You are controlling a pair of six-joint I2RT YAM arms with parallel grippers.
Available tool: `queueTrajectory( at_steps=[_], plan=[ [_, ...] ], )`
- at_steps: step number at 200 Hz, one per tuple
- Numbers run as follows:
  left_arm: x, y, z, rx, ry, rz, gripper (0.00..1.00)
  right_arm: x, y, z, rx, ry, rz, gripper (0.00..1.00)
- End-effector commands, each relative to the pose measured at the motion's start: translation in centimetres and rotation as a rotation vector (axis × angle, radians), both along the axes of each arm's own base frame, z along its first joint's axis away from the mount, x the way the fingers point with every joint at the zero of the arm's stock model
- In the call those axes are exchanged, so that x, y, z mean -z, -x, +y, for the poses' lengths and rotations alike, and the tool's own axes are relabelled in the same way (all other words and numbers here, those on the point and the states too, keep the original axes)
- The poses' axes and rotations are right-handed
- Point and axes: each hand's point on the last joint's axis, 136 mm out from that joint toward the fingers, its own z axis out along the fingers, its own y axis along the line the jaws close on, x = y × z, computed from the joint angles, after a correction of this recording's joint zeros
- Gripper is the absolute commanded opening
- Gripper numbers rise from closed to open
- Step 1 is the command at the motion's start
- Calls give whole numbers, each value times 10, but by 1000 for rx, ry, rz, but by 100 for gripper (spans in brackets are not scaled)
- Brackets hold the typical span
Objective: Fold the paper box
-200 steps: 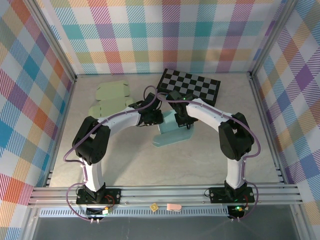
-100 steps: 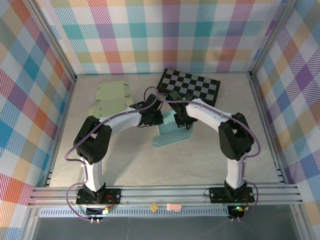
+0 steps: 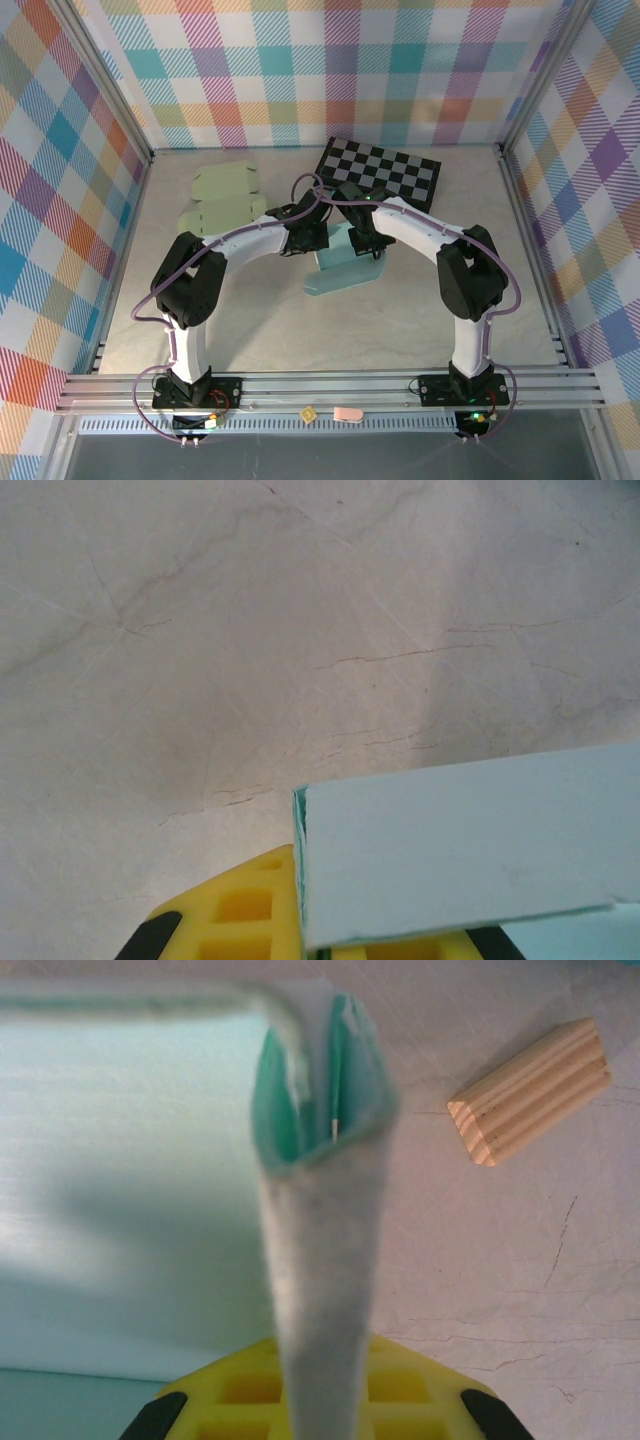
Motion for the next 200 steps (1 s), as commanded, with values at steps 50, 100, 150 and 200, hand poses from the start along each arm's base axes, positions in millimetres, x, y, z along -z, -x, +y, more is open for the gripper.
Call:
queueTrajectory(
  at_steps=[50, 100, 150, 200],
  plan=[
    [12, 11, 7, 13, -113, 33, 17, -2, 2, 2, 1, 3, -1, 0],
    [15, 13, 6, 17, -103, 43, 19, -3, 1, 2, 5, -1, -2, 0],
    [25, 17, 8, 11, -119, 68, 18, -2, 3, 2, 11, 0, 2, 0],
    [31, 22, 18, -5, -224, 83, 0, -5, 2, 2, 15, -4, -4, 0]
  ],
)
